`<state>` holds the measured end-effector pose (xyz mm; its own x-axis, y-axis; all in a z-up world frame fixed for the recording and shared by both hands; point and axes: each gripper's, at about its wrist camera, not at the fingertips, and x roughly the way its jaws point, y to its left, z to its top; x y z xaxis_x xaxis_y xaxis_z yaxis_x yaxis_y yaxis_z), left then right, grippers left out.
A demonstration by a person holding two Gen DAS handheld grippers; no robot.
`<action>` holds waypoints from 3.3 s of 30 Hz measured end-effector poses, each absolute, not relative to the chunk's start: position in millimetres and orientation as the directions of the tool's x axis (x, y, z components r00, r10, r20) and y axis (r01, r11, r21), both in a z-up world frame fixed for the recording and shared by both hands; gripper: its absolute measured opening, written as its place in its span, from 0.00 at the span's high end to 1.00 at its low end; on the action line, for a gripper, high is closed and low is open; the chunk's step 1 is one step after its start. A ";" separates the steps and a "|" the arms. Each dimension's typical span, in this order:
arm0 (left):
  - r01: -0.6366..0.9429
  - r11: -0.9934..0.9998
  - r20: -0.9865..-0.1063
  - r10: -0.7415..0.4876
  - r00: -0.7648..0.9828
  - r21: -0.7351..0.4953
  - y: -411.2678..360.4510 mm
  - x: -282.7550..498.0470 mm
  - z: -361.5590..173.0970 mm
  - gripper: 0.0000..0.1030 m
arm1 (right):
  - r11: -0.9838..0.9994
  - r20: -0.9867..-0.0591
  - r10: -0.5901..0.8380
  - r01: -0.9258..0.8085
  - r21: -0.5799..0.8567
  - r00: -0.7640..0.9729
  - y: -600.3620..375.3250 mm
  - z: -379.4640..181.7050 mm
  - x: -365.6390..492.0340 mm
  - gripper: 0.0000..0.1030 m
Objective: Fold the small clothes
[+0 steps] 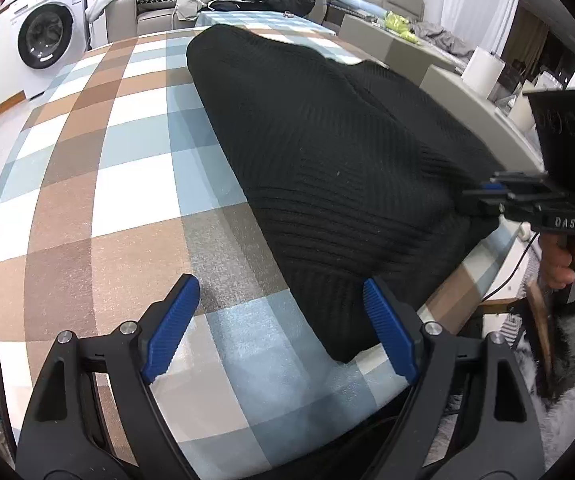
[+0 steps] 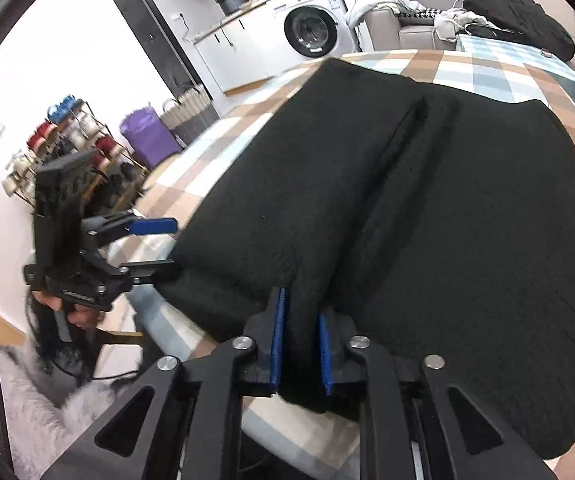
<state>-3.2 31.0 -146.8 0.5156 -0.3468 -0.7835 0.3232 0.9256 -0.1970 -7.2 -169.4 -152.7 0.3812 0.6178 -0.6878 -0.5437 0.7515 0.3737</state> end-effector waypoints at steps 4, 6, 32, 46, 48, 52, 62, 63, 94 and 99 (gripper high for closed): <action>0.306 0.921 -0.755 -0.377 0.536 -0.242 37.2 -2.9 -140.6 0.20 | 0.743 -0.696 0.619 -0.557 0.371 0.363 -181.1 -147.8 -22.2 0.69; 0.290 0.923 -0.747 -0.376 0.548 -0.252 37.6 -0.4 -139.0 0.20 | 0.730 -0.683 0.634 -0.571 0.375 0.362 -186.1 -147.6 -28.8 0.69; 0.353 0.916 -0.771 -0.363 0.523 -0.192 -4.3 2.5 -153.1 0.20 | 0.693 -0.693 0.646 -0.627 0.357 0.319 -193.4 -162.8 -28.3 0.83; 0.337 0.916 -0.727 -0.382 0.570 -0.217 -7.7 24.9 -123.0 0.20 | 0.774 -0.616 0.631 -0.429 0.466 0.472 -229.2 -139.6 11.7 0.59; 0.348 0.913 -0.729 -0.386 0.565 -0.213 -19.2 34.3 -122.5 0.20 | 0.791 -0.639 0.612 -0.370 0.487 0.466 -228.2 -147.5 25.9 0.59; 0.380 0.913 -0.744 -0.355 0.566 -0.147 -40.3 39.5 -127.9 0.20 | 0.799 -0.664 0.602 -0.353 0.488 0.444 -218.5 -156.7 31.9 0.59; 0.358 0.907 -0.698 -0.404 0.591 -0.222 -38.3 35.9 -125.8 0.19 | 0.785 -0.643 0.615 -0.427 0.448 0.456 -191.1 -145.5 39.0 0.59; 0.363 0.902 -0.688 -0.418 0.594 -0.235 -37.7 35.5 -125.2 0.19 | 0.791 -0.659 0.607 -0.411 0.453 0.444 -188.2 -150.8 45.9 0.66; 0.439 0.874 -0.740 -0.434 0.514 -0.207 -40.8 24.5 -138.0 0.19 | 0.783 -0.748 0.428 -0.622 0.025 0.508 -199.9 -157.0 -82.7 0.93; 0.438 0.869 -0.737 -0.450 0.503 -0.232 -37.3 27.4 -138.8 0.19 | 0.790 -0.723 0.263 -0.573 -0.219 0.639 -188.0 -149.4 -95.0 0.94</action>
<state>27.4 -37.3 -138.8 0.5033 -0.4505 -0.7374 0.4378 0.8687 -0.2318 -95.0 -188.0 -149.4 0.6388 0.2629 -0.7231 -0.5726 0.7902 -0.2185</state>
